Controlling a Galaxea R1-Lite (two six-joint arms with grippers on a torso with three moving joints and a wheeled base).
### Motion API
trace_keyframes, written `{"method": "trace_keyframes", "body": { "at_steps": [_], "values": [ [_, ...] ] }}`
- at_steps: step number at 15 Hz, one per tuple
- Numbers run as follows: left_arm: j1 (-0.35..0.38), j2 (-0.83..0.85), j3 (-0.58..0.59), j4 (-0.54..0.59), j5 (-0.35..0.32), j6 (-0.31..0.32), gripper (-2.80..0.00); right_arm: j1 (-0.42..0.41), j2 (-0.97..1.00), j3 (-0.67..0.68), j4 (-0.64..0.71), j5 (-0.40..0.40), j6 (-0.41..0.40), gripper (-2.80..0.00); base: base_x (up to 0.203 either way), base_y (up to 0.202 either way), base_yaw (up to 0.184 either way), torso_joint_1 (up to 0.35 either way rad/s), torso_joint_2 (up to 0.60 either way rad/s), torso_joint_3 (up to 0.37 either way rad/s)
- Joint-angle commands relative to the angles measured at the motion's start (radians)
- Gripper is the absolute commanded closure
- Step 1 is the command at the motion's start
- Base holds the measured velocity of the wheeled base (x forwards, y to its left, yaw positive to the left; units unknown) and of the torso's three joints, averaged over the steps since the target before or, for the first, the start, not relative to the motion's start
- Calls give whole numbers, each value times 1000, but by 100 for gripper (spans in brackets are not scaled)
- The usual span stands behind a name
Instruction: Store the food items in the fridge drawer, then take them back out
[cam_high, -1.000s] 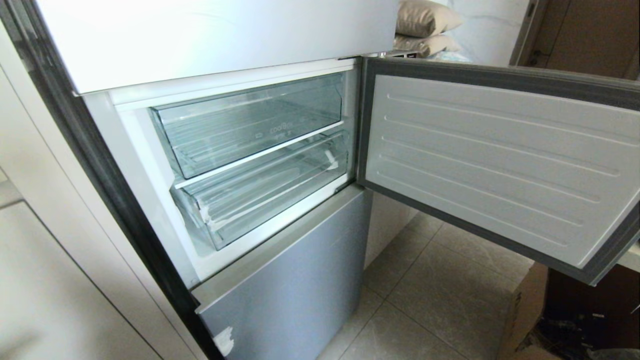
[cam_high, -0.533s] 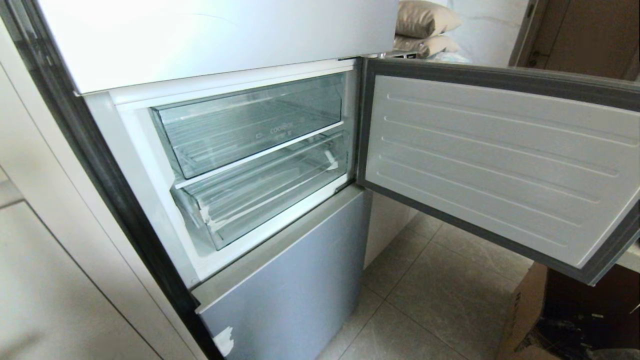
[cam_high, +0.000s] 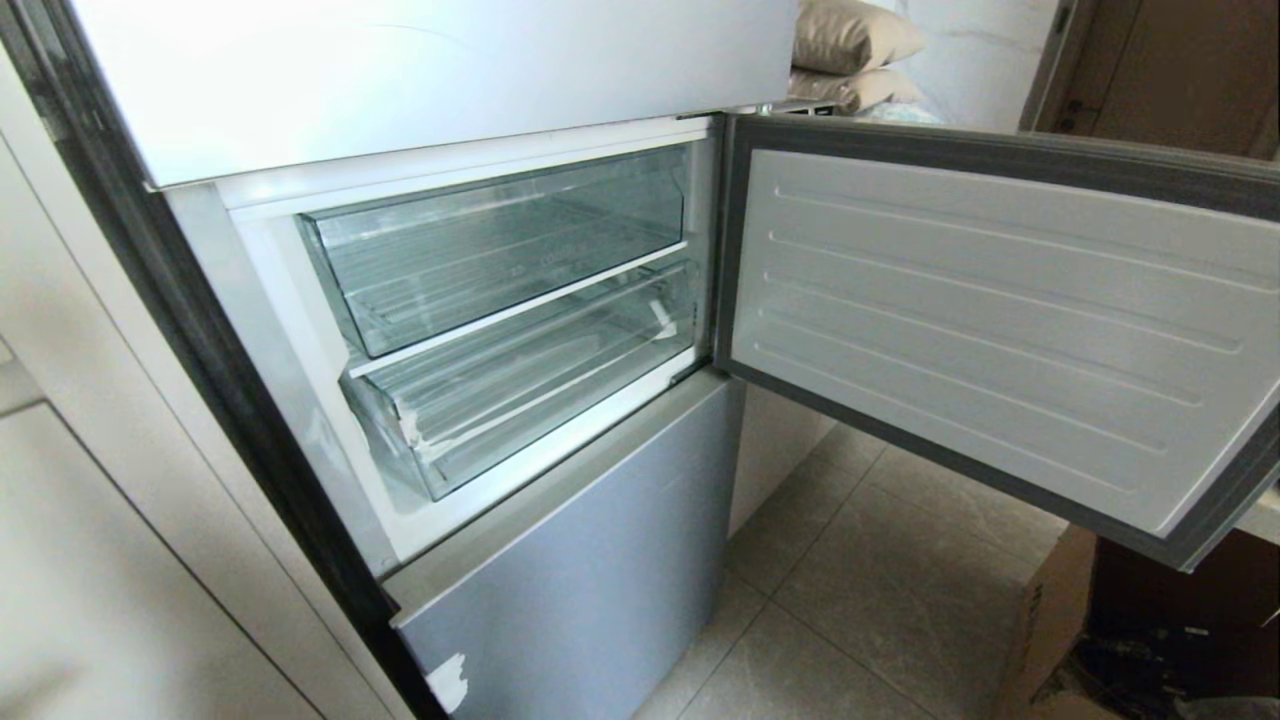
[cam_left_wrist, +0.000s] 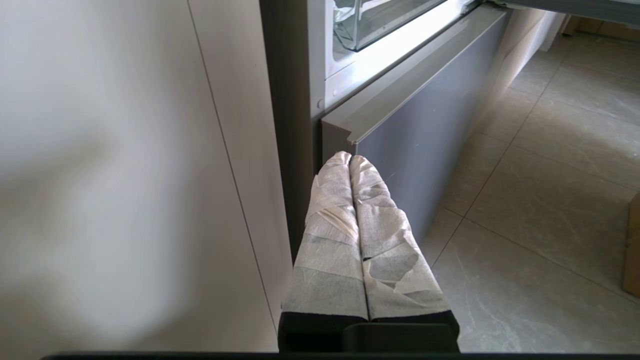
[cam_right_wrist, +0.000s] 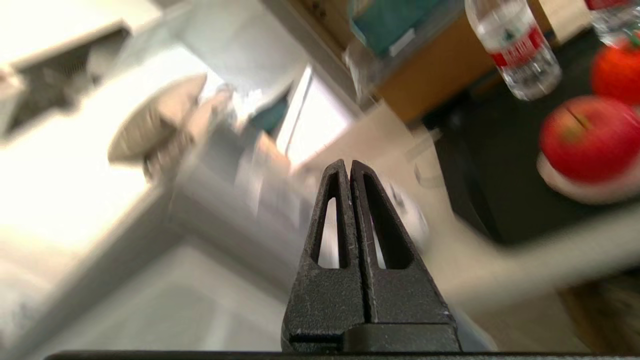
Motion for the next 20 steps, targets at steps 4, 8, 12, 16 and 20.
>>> {"method": "trace_keyframes", "body": {
  "at_steps": [4,8,12,16,20],
  "values": [
    [1,-2,0,0,1,0,0,-105,347,-227,-73,145,141,0,0,0,0,0,0,0],
    [1,0,0,0,0,0,0,-116,421,-285,-49,436,348,0,0,0,0,0,0,0],
    [1,0,0,0,0,0,0,-117,418,-285,-45,630,480,0,0,0,0,0,0,0],
    [1,0,0,0,0,0,0,-115,298,-190,-44,712,504,0,0,0,0,0,0,0],
    [1,0,0,0,0,0,0,-112,140,-59,-48,763,504,0,0,0,0,0,0,0]
  ]
}}
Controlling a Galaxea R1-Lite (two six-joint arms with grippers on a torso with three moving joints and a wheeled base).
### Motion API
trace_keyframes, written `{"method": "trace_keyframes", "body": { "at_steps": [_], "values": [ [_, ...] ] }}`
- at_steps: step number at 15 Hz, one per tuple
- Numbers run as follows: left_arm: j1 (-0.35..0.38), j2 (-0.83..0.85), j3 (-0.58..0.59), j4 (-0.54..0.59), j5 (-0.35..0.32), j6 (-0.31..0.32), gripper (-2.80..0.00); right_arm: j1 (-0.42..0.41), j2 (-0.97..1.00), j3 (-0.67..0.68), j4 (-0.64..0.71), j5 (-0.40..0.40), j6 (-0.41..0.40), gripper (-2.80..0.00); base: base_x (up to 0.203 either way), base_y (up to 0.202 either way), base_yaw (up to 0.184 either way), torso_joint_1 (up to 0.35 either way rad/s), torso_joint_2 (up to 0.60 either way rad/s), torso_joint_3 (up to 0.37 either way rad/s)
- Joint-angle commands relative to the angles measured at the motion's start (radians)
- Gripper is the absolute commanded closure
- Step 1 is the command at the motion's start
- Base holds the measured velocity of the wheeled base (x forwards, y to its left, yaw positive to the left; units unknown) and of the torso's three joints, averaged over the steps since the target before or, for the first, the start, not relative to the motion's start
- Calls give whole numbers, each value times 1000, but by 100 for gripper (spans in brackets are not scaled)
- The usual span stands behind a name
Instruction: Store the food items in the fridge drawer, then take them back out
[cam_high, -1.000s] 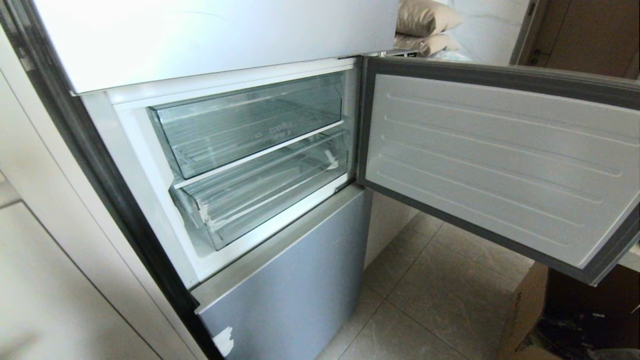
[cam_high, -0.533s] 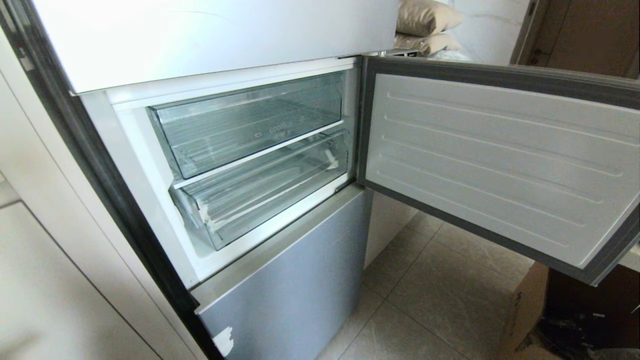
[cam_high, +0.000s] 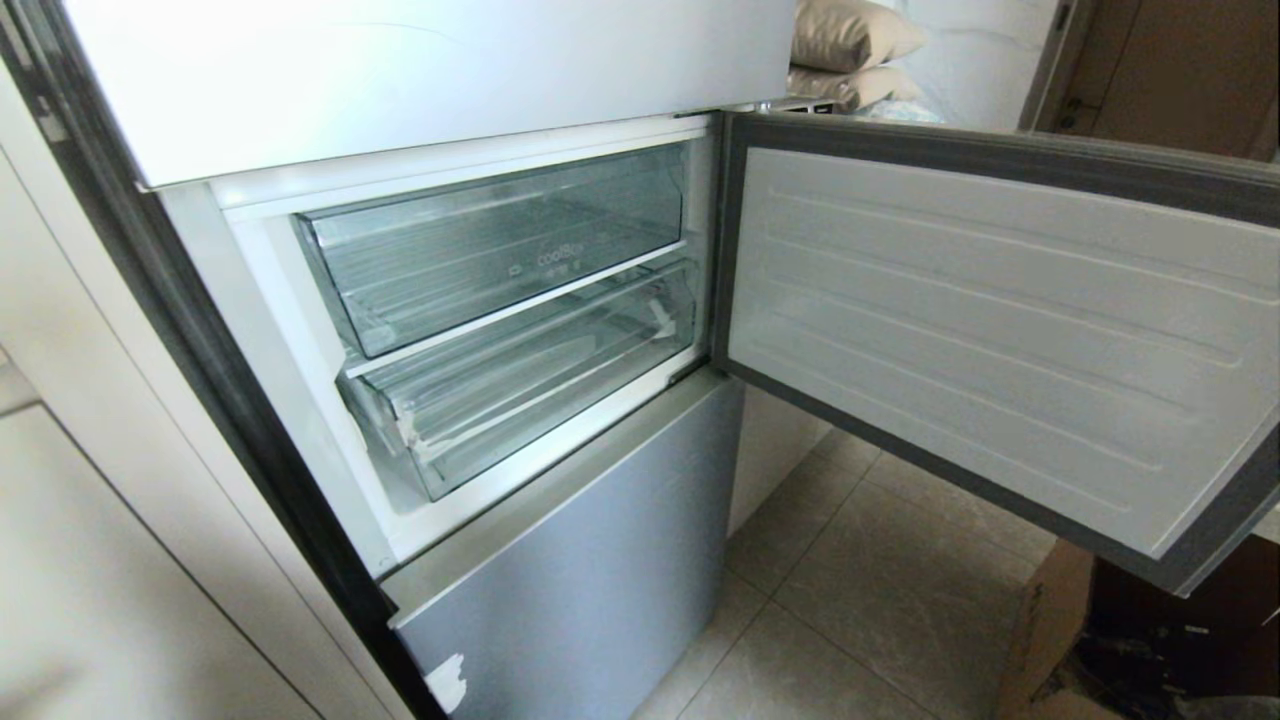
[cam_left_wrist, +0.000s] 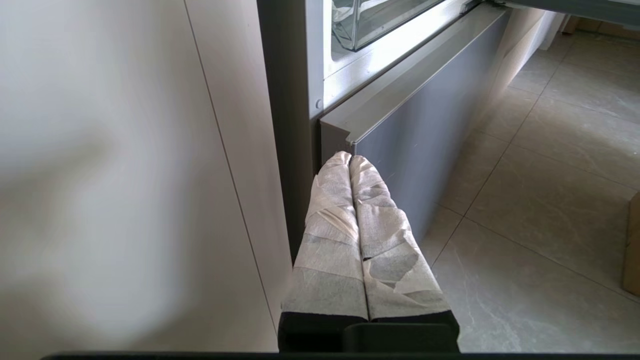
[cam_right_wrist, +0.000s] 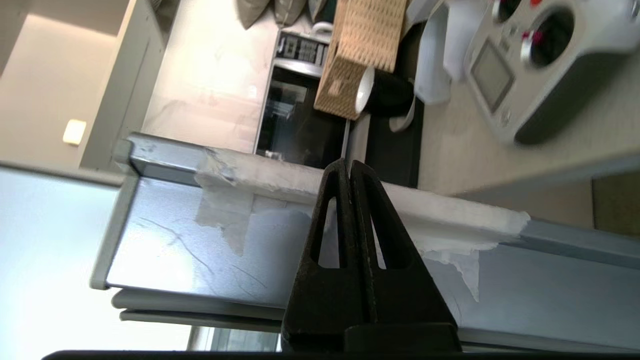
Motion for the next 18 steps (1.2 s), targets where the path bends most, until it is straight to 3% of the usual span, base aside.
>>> {"method": "trace_keyframes", "body": {
  "at_steps": [1,4,8,10,12,14,16,18],
  "values": [
    [1,0,0,0,1,0,0,2,-119,49,-8,9,6,0,0,0,0,0,0,0],
    [1,0,0,0,1,0,0,3,-223,91,-7,9,8,0,0,0,0,0,0,0],
    [1,0,0,0,0,0,0,94,-447,194,-20,17,7,0,0,0,0,0,0,0],
    [1,0,0,0,0,0,0,214,-595,210,-27,18,9,0,0,0,0,0,0,0],
    [1,0,0,0,0,0,0,395,-682,208,-17,-8,-5,0,0,0,0,0,0,0],
    [1,0,0,0,0,0,0,534,-675,180,123,-136,-131,0,0,0,0,0,0,0],
    [1,0,0,0,0,0,0,724,-629,179,267,-409,-352,0,0,0,0,0,0,0],
    [1,0,0,0,0,0,0,975,-589,194,291,-675,-472,0,0,0,0,0,0,0]
  ]
}}
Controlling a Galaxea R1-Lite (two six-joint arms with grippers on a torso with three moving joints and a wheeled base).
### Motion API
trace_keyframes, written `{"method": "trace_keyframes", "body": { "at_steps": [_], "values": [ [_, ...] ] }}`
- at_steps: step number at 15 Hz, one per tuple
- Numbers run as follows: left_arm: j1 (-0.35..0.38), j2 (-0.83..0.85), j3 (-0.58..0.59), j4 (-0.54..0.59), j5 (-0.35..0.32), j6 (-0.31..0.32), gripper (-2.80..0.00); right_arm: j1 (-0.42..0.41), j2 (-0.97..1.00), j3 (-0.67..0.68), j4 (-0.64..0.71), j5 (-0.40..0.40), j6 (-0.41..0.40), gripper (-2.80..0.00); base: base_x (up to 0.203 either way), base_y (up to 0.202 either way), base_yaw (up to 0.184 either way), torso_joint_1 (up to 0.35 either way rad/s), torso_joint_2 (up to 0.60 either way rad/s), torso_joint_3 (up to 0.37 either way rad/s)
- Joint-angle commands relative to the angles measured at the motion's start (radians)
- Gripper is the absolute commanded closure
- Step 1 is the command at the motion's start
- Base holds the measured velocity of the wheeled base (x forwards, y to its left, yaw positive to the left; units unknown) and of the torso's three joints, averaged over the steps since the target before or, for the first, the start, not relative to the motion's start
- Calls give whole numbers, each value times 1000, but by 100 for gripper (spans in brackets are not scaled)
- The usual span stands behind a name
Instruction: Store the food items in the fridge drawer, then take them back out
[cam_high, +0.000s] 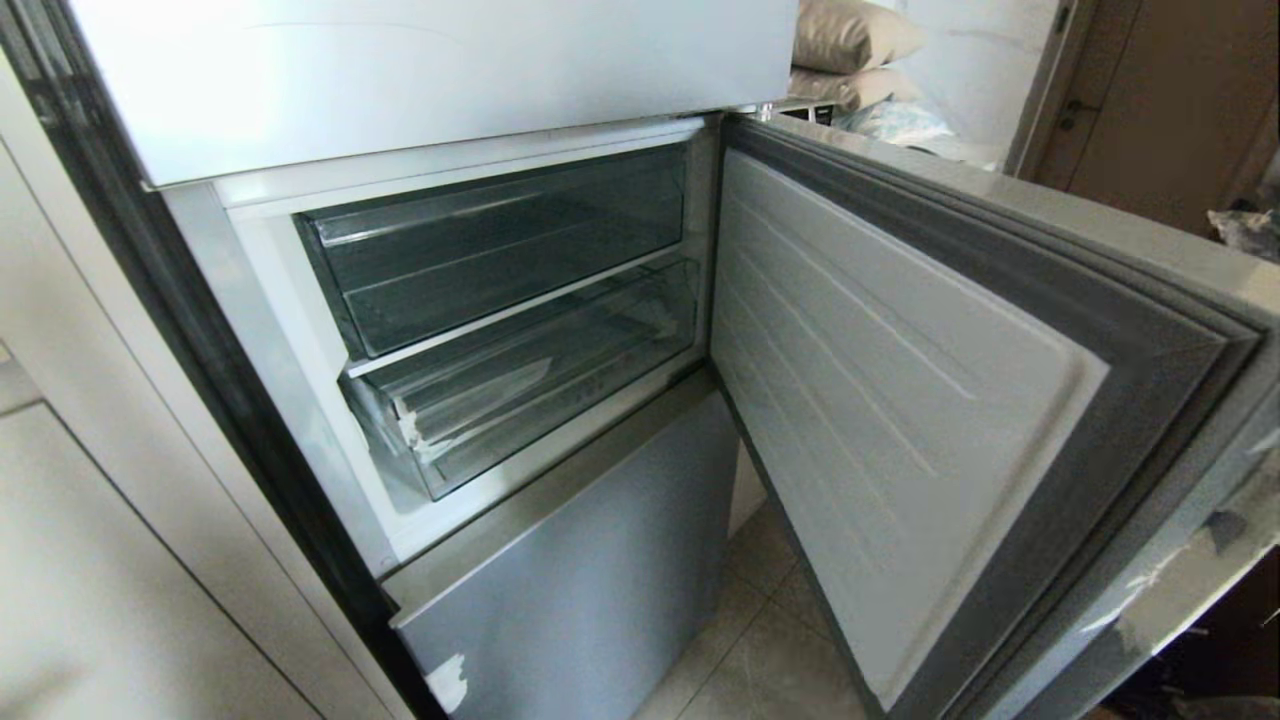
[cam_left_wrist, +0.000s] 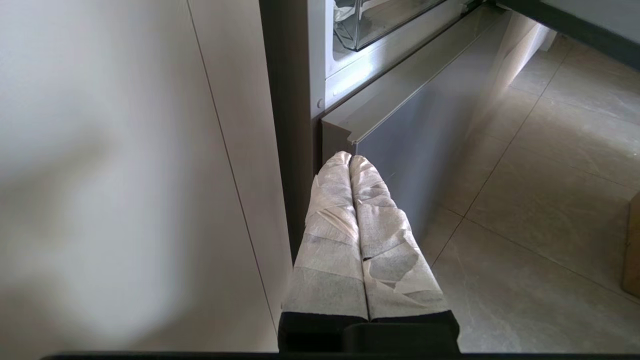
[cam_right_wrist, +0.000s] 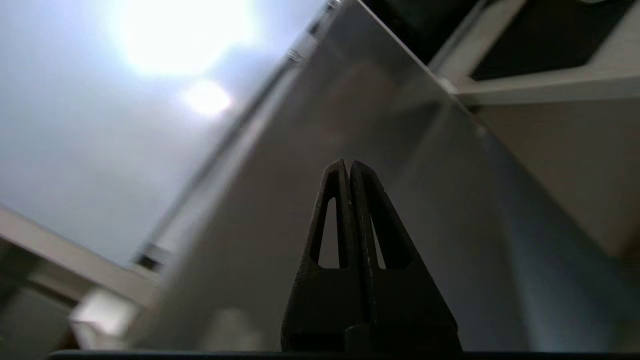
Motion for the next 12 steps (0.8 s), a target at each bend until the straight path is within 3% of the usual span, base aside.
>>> {"method": "trace_keyframes", "body": {
  "at_steps": [1,2,5,12],
  "values": [
    [1,0,0,0,0,0,0,195,59,15,-2,-270,-113,0,0,0,0,0,0,0],
    [1,0,0,0,0,0,0,249,118,19,-2,-333,-162,0,0,0,0,0,0,0],
    [1,0,0,0,2,0,0,302,375,-27,-35,-373,-224,0,0,0,0,0,0,0],
    [1,0,0,0,1,0,0,466,861,-329,-172,-281,-322,0,0,0,0,0,0,0]
  ]
}}
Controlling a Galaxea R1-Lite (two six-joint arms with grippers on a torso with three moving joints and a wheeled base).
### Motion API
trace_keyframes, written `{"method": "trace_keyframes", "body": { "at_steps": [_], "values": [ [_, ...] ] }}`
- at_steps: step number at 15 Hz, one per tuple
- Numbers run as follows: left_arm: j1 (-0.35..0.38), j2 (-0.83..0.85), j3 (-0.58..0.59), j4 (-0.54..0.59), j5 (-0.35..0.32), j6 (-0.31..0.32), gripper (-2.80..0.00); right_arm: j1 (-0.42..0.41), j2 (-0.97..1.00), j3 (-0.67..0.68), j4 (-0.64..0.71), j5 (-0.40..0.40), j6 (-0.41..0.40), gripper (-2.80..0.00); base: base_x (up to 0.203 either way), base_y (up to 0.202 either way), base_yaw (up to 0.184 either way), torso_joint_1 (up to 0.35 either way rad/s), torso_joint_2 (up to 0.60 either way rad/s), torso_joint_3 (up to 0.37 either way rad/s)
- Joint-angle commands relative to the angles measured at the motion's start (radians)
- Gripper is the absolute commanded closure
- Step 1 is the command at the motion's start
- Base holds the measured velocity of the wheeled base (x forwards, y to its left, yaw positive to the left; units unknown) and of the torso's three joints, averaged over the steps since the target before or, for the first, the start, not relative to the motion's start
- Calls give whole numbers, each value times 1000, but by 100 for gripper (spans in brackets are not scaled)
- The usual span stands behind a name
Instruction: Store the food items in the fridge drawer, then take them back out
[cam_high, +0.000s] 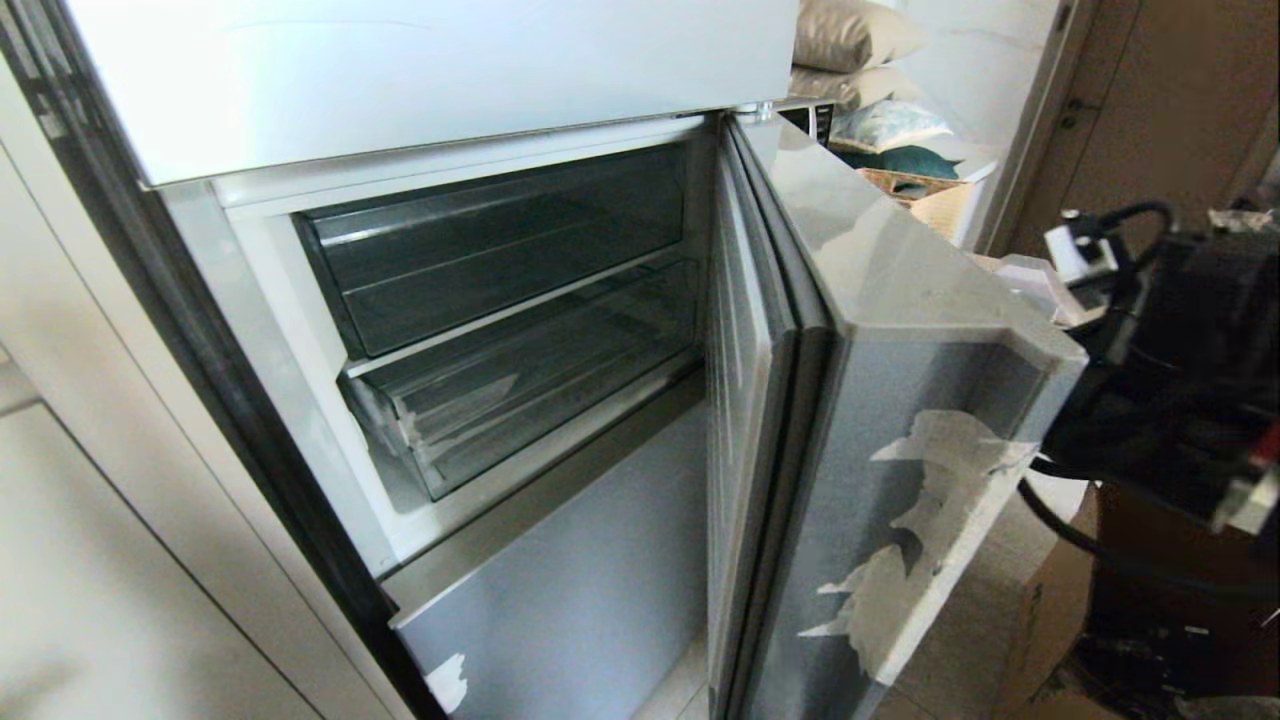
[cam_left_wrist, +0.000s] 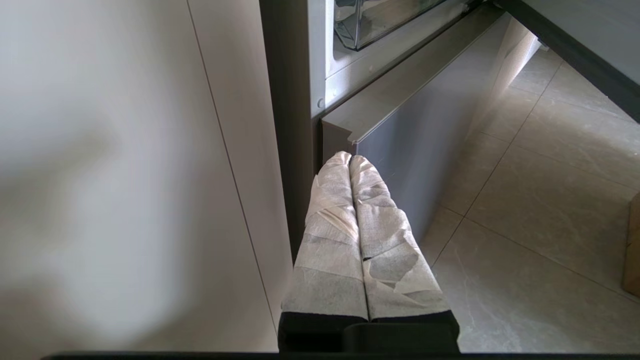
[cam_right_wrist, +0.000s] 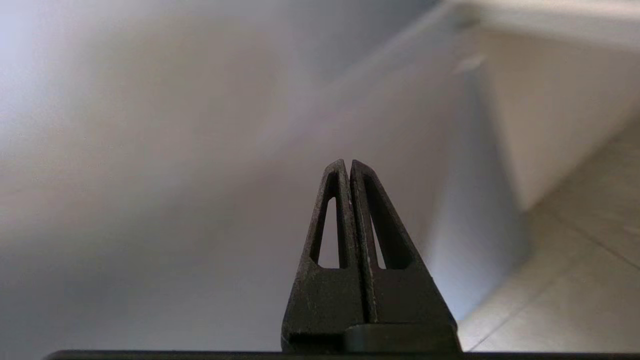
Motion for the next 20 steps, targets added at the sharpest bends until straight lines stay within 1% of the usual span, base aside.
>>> {"method": "trace_keyframes", "body": {
  "at_steps": [1,4,7,9,10,11,14,16,19,20],
  "values": [
    [0,0,0,0,0,0,0,56,168,-94,-10,7,-16,0,0,0,0,0,0,0],
    [0,0,0,0,0,0,0,131,315,-262,-17,12,-62,0,0,0,0,0,0,0],
    [0,0,0,0,1,0,0,179,440,-415,-24,15,-69,0,0,0,0,0,0,0],
    [0,0,0,0,0,0,0,200,516,-504,-76,56,-67,0,0,0,0,0,0,0],
    [0,0,0,0,0,0,0,210,536,-528,-101,80,-67,0,0,0,0,0,0,0],
    [0,0,0,0,0,0,0,216,540,-533,-108,87,-68,0,0,0,0,0,0,0],
    [0,0,0,0,0,0,0,217,537,-558,-113,90,-67,0,0,0,0,0,0,0],
    [0,0,0,0,1,0,0,217,535,-556,-183,127,-65,0,0,0,0,0,0,0],
    [0,0,0,0,1,0,0,218,552,-581,-193,160,-64,0,0,0,0,0,0,0],
    [0,0,0,0,1,0,0,218,559,-584,-201,158,-67,0,0,0,0,0,0,0]
  ]
}}
